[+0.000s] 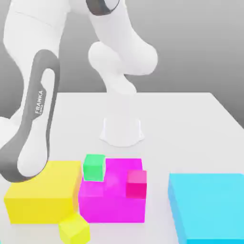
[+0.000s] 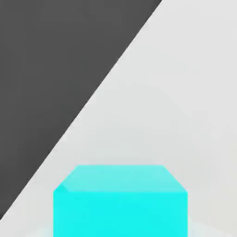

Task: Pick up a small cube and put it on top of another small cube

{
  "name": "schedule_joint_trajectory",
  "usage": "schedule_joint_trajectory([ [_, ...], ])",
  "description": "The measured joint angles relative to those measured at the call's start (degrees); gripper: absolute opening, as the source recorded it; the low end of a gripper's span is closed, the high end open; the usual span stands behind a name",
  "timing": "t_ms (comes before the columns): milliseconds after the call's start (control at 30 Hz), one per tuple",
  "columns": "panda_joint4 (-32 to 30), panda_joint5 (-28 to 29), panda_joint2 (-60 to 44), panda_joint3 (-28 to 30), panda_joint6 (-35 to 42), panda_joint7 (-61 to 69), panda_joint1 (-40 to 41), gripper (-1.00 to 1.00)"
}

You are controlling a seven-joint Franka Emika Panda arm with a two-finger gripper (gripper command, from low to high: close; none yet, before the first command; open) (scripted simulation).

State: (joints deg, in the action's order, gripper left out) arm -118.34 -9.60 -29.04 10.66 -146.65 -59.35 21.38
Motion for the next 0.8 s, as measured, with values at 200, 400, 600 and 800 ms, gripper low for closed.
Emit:
schedule_joint_trajectory([
  [200, -8.52, 4.94, 12.72, -3.64, 3.67, 3.71, -6.16, -1.00],
  [400, -17.54, 7.81, 25.29, -9.06, 7.06, 9.43, -12.73, -1.00],
  [600, -26.54, 8.31, 37.76, -12.13, 10.51, 16.80, -19.81, -1.00],
  [800, -32.78, 8.45, 37.86, -14.15, 4.35, 20.42, -22.75, -1.00],
])
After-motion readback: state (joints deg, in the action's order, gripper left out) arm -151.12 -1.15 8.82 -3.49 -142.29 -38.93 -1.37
